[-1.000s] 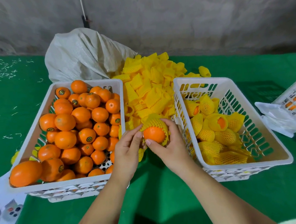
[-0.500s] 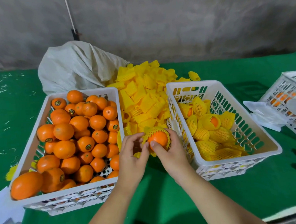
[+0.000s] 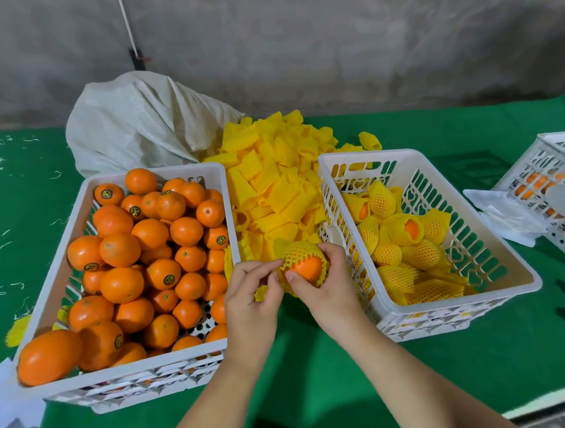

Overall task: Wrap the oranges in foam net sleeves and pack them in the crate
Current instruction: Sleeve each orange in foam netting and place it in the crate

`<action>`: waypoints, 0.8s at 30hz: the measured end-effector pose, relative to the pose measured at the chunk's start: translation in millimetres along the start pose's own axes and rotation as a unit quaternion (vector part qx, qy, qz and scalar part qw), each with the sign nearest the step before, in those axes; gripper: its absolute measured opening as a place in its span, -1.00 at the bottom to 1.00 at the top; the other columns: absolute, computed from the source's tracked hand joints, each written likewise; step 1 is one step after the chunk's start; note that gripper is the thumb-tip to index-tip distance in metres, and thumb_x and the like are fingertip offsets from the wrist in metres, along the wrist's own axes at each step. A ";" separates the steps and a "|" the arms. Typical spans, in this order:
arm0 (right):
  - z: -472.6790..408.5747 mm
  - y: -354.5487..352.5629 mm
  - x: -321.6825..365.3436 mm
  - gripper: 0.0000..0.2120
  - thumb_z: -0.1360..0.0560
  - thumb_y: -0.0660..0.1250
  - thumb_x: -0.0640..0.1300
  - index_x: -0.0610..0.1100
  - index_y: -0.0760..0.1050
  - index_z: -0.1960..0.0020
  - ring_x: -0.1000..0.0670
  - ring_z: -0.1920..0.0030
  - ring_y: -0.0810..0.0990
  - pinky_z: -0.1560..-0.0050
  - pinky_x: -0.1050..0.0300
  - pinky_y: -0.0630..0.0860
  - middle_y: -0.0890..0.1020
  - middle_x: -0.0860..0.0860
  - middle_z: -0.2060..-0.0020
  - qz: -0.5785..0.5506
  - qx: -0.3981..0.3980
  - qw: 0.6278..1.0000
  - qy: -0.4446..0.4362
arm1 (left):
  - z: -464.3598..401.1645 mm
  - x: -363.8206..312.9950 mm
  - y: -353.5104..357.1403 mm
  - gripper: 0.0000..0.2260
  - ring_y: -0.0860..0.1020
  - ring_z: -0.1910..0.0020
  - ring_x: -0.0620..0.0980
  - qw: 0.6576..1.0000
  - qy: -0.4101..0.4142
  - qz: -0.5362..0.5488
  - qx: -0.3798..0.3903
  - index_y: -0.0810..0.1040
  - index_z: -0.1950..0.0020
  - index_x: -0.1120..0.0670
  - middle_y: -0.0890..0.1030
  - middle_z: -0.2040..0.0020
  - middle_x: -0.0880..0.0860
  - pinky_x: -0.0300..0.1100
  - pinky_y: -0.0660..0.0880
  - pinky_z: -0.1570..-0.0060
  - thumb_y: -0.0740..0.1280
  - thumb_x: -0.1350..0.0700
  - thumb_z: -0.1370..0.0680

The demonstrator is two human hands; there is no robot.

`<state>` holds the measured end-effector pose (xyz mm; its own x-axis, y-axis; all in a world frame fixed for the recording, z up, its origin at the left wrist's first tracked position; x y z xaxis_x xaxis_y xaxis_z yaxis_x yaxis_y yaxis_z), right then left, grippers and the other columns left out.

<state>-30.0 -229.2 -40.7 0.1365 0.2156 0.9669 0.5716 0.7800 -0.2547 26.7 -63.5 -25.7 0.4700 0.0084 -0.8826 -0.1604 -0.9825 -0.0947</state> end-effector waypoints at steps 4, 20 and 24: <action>-2.2 3.0 -10.8 -0.46 -0.25 0.48 0.07 0.21 0.33 -0.16 0.06 0.02 0.66 0.15 0.29 0.54 0.61 -0.04 -0.10 -0.037 -0.029 0.998 0.043 | 2.4 -3.7 13.7 -0.81 0.60 -0.08 0.01 0.995 0.041 -0.034 0.088 0.71 -0.23 0.05 0.55 -0.09 -0.08 -0.25 0.51 -0.05 0.40 0.19 -0.64; 5.8 30.9 37.8 -0.37 -0.46 0.37 0.42 0.42 0.31 -0.48 0.08 -0.50 0.39 -0.40 -0.06 0.50 0.31 0.16 -0.55 -0.158 0.067 0.985 -0.016 | -7.3 15.0 11.8 -0.70 0.59 0.18 -0.12 0.968 -0.166 0.161 0.094 0.47 -0.13 -0.05 0.66 0.16 -0.04 -0.17 0.57 0.18 0.54 -0.03 -0.54; 8.0 40.0 38.9 -0.27 -0.49 0.45 0.29 0.49 0.13 -0.53 0.11 -0.56 0.32 -0.48 -0.10 0.42 0.25 0.26 -0.59 -0.149 0.125 0.980 -0.034 | -1.7 26.0 1.9 -0.66 0.53 0.07 0.09 0.964 -0.209 0.155 0.060 0.47 -0.14 0.01 0.54 0.01 0.35 0.12 0.53 0.06 0.56 0.02 -0.51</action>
<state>-8.3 -185.0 -13.4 -0.0653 -0.0110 0.9978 0.3603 0.9322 0.0339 40.1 -65.5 -48.0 -0.0038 -0.1824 -0.9832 -0.3468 -0.9220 0.1724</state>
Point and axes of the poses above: each hand's wrist, its own z-axis away from the middle knuckle, its own y-axis out of the palm, x = y × z, the point moved 9 cm from there along -z, towards the middle knuckle
